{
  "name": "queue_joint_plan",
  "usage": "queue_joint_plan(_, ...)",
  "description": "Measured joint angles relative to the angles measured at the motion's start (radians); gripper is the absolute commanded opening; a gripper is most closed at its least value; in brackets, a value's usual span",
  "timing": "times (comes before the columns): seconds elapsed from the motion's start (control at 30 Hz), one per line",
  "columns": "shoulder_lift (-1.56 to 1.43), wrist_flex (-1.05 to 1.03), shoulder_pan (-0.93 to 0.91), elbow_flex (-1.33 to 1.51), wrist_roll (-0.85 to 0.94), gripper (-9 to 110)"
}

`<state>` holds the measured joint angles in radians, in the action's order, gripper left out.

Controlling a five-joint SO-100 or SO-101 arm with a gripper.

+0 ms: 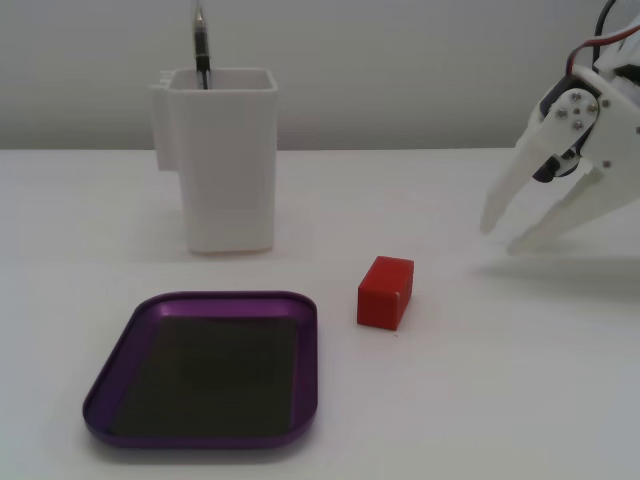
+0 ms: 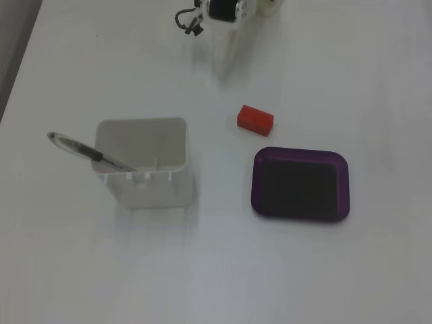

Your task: Remove the cube from the box.

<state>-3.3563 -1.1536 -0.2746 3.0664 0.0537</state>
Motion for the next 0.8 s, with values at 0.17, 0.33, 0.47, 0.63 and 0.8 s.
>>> queue_joint_plan(0.17,0.0,0.0,0.13,0.0,-0.003,6)
queue_joint_plan(0.33,0.0,0.0,0.183,0.0,0.0,6)
queue_joint_plan(0.47,0.0,0.0,0.189,0.0,0.0,6)
queue_joint_plan(0.63,0.0,0.0,0.189,0.0,0.0,6)
queue_joint_plan(0.8,0.0,0.0,0.189,0.0,0.0,6)
